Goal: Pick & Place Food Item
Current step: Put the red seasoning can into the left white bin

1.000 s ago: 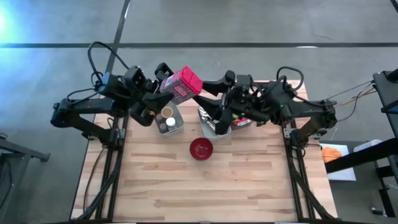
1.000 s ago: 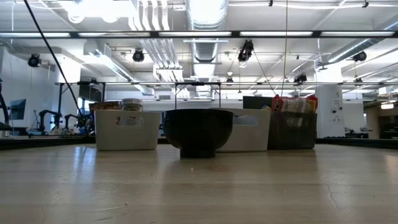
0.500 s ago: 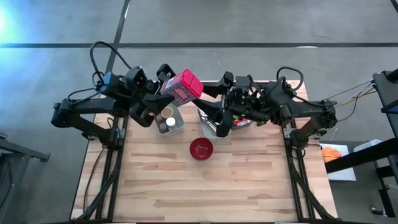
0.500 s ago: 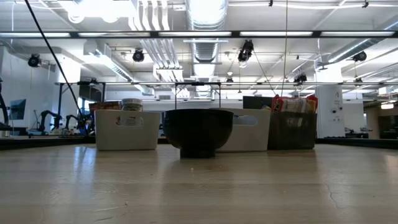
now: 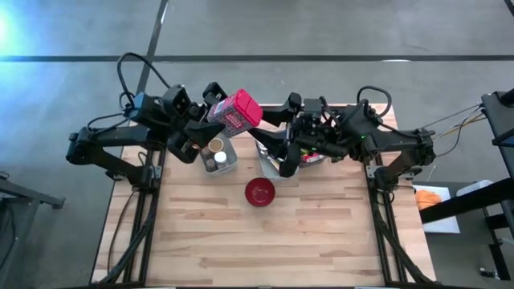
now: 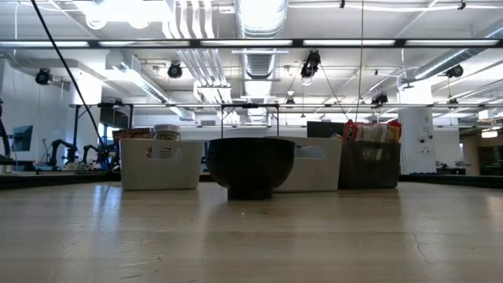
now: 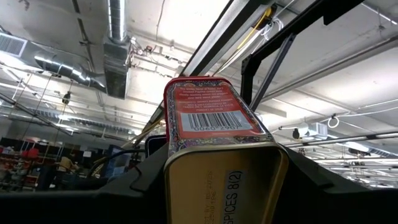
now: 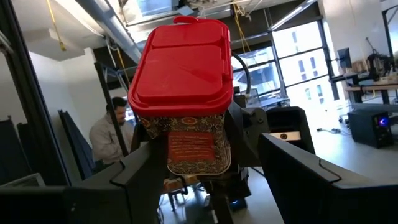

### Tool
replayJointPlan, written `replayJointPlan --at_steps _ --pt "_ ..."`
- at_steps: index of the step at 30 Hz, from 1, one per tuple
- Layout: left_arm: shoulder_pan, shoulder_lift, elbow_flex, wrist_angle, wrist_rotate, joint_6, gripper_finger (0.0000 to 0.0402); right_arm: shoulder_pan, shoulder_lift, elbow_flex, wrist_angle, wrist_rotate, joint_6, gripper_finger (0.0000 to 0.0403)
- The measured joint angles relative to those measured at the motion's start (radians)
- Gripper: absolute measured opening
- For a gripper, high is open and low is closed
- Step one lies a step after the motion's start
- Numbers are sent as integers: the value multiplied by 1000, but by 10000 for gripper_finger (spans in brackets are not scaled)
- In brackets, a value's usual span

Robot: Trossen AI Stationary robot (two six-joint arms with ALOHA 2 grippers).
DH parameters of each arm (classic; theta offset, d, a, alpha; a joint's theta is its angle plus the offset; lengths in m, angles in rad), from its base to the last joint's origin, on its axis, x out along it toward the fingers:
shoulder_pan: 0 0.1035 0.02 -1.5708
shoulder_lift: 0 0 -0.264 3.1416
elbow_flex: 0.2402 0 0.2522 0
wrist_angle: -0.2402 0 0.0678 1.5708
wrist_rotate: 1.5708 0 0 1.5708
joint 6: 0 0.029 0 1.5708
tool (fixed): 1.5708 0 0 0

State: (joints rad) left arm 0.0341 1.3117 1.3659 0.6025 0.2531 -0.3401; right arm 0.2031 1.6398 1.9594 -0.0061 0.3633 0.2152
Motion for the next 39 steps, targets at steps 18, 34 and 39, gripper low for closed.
replayJointPlan --at_steps 18,34,39 --pt "44 -17 -4 -48 35 4 205 2 -1 0 -49 -45 -40 333" --pt "43 -17 -5 -56 100 0 205 0 0 -27 7 29 -39 389" --pt "43 -11 -5 -58 103 0 205 -2 0 -34 35 29 -41 389"
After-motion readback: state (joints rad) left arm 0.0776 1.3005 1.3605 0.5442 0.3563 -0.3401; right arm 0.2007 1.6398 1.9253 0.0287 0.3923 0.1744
